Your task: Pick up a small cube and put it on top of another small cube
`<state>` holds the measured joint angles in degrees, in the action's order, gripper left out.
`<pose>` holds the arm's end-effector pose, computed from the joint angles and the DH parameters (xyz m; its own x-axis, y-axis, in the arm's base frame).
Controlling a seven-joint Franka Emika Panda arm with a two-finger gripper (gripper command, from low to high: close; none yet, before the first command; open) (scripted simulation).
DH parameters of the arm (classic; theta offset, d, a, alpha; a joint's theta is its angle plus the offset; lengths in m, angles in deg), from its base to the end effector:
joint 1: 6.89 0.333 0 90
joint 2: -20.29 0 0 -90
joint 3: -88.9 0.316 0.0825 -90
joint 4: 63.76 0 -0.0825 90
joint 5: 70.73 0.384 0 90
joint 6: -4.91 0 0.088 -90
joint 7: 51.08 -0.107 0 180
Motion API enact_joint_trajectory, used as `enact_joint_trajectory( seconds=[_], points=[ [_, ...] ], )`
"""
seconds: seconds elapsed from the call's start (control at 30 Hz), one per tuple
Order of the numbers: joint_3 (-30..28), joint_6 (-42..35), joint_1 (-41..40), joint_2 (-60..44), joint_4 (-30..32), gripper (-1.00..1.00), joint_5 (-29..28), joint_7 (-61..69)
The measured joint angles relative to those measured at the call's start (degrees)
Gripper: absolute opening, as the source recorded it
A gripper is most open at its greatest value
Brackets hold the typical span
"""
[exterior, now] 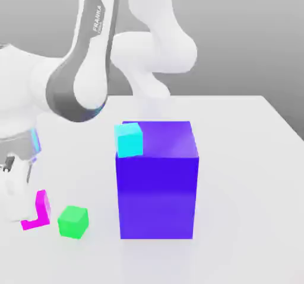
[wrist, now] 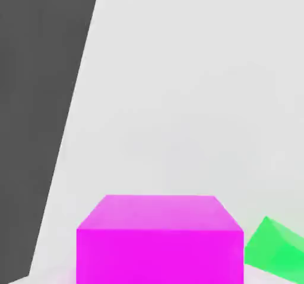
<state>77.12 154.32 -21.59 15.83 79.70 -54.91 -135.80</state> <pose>0.4185 -0.2160 0.2558 -0.5629 -0.8166 -0.1280 -0.8212 0.5701 -0.0259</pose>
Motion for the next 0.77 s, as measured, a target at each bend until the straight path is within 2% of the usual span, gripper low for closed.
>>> enact_joint_trajectory(
  seconds=[0.13, 0.27, 0.33, 0.5, 0.67, 0.7, 0.77],
  points=[
    [-0.3, 1.7, 0.4, 4.6, 6.1, -1.00, -6.1, -12.5],
    [0.3, 3.0, -1.4, 8.2, 12.1, -1.00, -14.9, -26.9],
    [0.4, 4.1, -1.8, 8.0, 13.2, -1.00, -17.0, -30.2],
    [0.2, 8.5, -1.6, 3.6, 13.1, -1.00, -16.3, -30.3],
    [1.8, 13.9, -2.2, -2.2, 13.0, -1.00, -12.4, -27.6],
    [2.4, 15.0, -2.5, -3.4, 13.1, 1.00, -11.4, -26.8],
    [2.4, 15.0, -2.5, -3.4, 13.1, 1.00, -11.4, -26.8]
  ],
)
